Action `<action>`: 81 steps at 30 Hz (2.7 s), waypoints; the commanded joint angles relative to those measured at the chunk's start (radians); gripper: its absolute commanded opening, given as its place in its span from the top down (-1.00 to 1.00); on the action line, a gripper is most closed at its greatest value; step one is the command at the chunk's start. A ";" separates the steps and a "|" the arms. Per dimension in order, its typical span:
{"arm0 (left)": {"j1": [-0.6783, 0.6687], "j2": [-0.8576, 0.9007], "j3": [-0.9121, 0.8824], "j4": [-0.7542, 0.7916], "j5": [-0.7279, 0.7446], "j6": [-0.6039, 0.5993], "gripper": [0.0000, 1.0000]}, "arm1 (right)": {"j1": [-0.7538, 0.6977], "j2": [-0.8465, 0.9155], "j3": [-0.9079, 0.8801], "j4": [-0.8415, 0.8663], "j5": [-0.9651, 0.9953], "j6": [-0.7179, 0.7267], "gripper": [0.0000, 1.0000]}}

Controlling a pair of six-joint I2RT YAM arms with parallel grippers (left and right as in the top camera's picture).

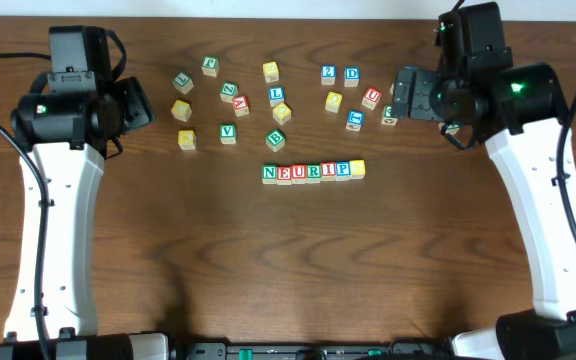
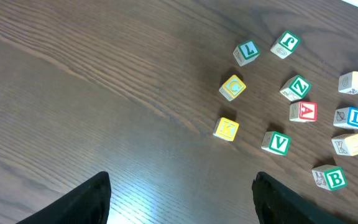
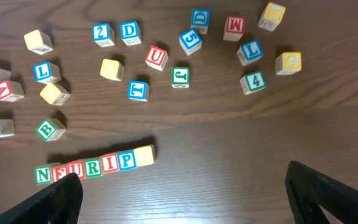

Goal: Spell out NEURIPS

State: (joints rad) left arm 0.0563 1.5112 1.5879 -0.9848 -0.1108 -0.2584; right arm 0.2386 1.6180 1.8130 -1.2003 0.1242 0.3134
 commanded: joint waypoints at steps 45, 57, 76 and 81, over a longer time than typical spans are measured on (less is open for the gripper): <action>0.002 0.005 -0.015 -0.002 -0.002 -0.005 -0.45 | -0.285 -1.601 -1.764 1.149 -0.241 -0.311 -0.98; 0.002 0.005 -0.015 -0.002 -0.003 -0.005 -0.44 | -0.285 -1.613 -1.807 1.135 -0.249 -0.311 -0.99; 0.002 0.005 -0.015 -0.002 -0.003 -0.005 -0.44 | -0.285 -1.613 -1.807 1.136 -0.249 -0.311 -0.99; 0.002 0.005 -0.015 -0.002 -0.003 -0.005 -0.45 | -0.285 -1.613 -1.807 1.136 -0.250 -0.311 -0.99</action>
State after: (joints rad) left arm 0.0563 1.5120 1.5795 -0.9852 -0.1108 -0.2584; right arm -0.0406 0.0147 0.0086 -0.0628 -0.1169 0.0135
